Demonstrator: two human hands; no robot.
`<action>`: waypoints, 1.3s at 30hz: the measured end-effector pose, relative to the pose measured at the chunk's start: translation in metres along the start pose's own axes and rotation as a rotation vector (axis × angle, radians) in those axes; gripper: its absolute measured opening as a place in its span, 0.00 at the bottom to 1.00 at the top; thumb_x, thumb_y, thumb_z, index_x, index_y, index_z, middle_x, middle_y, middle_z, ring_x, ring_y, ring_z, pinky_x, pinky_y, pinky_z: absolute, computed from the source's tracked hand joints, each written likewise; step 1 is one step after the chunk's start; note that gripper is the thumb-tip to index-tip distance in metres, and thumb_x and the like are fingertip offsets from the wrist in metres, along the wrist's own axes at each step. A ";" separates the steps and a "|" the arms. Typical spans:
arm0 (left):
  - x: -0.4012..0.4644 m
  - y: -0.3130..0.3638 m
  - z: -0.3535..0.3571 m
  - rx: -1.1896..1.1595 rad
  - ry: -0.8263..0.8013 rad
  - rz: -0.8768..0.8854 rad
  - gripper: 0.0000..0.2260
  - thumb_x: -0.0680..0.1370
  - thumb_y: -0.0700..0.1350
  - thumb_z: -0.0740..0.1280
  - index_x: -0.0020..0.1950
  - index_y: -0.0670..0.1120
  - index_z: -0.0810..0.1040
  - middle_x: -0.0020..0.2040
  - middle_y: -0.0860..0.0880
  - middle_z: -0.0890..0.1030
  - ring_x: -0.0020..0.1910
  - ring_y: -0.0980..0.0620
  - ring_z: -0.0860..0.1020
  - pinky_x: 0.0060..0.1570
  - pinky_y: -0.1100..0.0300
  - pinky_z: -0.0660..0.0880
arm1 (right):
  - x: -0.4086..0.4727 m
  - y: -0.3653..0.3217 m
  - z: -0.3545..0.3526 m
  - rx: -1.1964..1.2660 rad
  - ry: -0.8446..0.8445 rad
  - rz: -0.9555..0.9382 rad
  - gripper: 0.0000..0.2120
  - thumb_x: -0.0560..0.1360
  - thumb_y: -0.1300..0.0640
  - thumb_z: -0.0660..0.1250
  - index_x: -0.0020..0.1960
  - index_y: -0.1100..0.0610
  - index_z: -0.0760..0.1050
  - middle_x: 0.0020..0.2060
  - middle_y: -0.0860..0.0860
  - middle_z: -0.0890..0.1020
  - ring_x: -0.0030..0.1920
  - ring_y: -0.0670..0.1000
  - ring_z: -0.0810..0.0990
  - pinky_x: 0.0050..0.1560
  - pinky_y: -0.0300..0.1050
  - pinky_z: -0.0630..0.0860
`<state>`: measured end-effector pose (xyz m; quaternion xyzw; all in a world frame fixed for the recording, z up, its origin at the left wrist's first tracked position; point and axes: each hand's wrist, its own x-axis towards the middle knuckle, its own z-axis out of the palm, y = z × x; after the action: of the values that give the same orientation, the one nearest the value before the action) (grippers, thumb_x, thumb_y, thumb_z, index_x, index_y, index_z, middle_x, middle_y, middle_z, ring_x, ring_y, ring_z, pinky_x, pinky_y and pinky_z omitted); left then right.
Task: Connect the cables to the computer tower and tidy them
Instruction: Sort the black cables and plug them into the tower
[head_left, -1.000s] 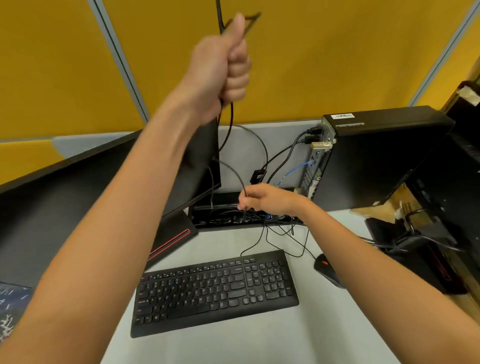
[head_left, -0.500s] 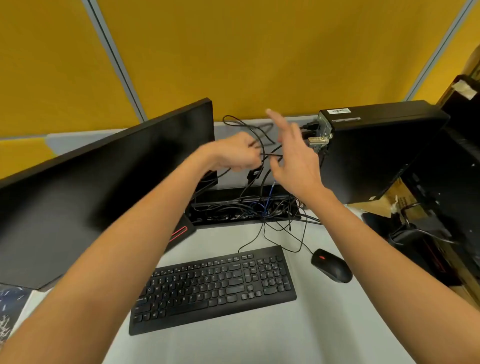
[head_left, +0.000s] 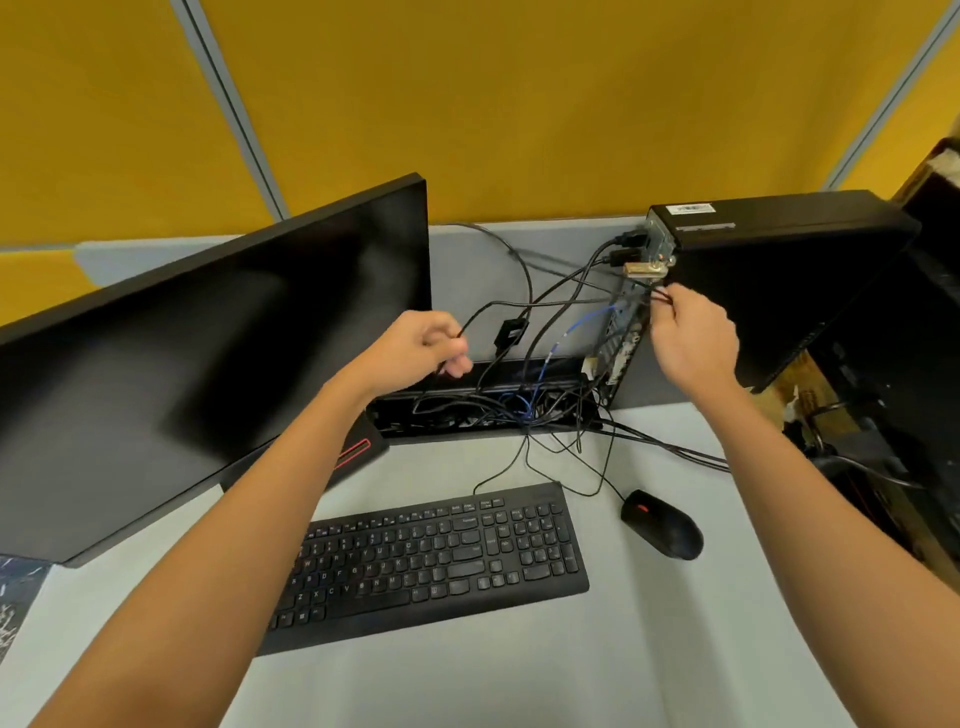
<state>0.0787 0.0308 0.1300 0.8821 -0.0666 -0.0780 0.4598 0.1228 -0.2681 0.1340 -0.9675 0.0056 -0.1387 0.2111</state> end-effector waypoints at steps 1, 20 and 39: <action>-0.004 -0.003 0.000 -0.029 -0.032 -0.028 0.09 0.80 0.40 0.62 0.46 0.35 0.76 0.37 0.45 0.81 0.35 0.53 0.79 0.41 0.62 0.75 | 0.001 0.006 0.004 -0.045 -0.129 -0.021 0.10 0.80 0.51 0.56 0.49 0.56 0.71 0.48 0.58 0.75 0.49 0.64 0.77 0.42 0.48 0.66; -0.008 0.016 -0.034 -0.236 -0.150 -0.050 0.15 0.79 0.51 0.63 0.36 0.44 0.73 0.26 0.50 0.62 0.29 0.53 0.69 0.47 0.59 0.70 | 0.030 -0.029 0.000 0.671 -0.280 0.059 0.13 0.76 0.48 0.59 0.34 0.51 0.72 0.31 0.51 0.71 0.31 0.50 0.67 0.36 0.46 0.62; 0.030 0.064 0.025 -1.181 -0.083 -0.074 0.14 0.84 0.46 0.52 0.41 0.44 0.70 0.22 0.55 0.61 0.19 0.59 0.57 0.20 0.66 0.53 | 0.008 -0.052 0.026 0.321 -0.214 -0.420 0.14 0.82 0.53 0.53 0.42 0.54 0.71 0.32 0.50 0.78 0.34 0.51 0.76 0.38 0.49 0.74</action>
<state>0.1006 -0.0313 0.1664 0.4749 0.0009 -0.1520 0.8668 0.1348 -0.2109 0.1348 -0.9110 -0.2391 -0.0757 0.3275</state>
